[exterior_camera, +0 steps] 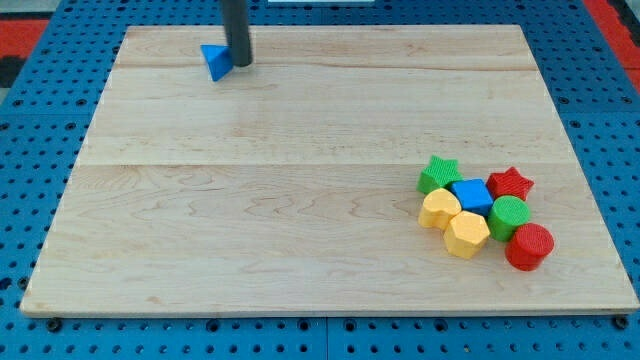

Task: Push the blue triangle into a group of blocks

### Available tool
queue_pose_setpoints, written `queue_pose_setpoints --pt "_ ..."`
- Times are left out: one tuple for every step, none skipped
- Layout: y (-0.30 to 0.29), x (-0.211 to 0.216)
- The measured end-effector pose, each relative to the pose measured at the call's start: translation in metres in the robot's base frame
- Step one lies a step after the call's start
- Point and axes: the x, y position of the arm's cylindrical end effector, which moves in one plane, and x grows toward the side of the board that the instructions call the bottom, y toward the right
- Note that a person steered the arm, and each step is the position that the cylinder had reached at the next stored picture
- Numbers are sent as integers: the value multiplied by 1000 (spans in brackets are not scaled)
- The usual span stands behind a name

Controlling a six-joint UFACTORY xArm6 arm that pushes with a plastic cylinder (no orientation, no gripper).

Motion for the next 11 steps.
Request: queue_pose_setpoints --pt "-31 -56" --pt "-83 -69" --pt "-79 -3" --pt "11 16" --pt "-46 12" --pt "-27 -19" --pt "27 -23" --pt "114 49" --pt "153 56" --pt "123 62" --pt "117 85"
